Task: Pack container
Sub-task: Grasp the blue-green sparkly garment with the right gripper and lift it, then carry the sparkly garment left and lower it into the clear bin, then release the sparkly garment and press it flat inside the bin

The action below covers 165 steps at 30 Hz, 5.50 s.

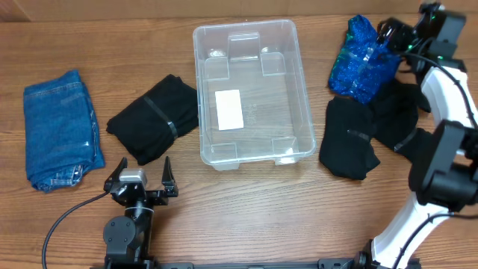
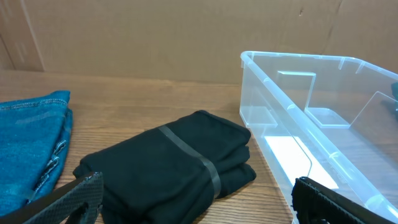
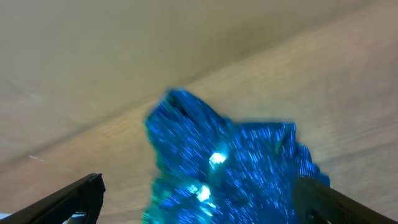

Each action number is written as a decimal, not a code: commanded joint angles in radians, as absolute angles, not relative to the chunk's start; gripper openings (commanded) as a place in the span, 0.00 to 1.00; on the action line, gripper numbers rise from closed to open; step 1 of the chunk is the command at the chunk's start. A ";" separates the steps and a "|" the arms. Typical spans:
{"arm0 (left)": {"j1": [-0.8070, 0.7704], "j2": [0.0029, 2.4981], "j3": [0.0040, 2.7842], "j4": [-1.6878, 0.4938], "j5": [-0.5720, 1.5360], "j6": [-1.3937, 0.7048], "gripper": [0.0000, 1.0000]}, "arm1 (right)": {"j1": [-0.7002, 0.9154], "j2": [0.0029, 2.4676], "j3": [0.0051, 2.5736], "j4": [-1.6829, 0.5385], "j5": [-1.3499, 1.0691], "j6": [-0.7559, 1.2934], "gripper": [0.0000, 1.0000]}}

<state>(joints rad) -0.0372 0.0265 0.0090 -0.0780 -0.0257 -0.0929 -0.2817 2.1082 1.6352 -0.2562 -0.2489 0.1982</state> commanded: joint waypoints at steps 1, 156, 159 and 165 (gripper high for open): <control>-0.033 0.025 0.005 -0.075 -0.017 -0.067 1.00 | -0.289 2.136 1.643 -0.353 -0.194 0.217 1.00; -0.033 0.025 0.005 -0.075 -0.017 -0.067 1.00 | 0.476 2.172 1.996 -0.734 0.154 0.599 1.00; -0.033 0.025 0.005 -0.075 -0.017 -0.067 1.00 | 0.476 2.168 1.998 -0.813 0.129 0.494 1.00; -0.033 0.025 0.005 -0.075 -0.017 -0.067 1.00 | 0.476 2.162 1.998 -1.013 0.130 0.436 0.91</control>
<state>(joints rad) -0.0372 0.0273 0.0090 -0.0780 -0.0254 -0.0929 0.4782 2.1826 1.9713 -0.9585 0.1341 0.4885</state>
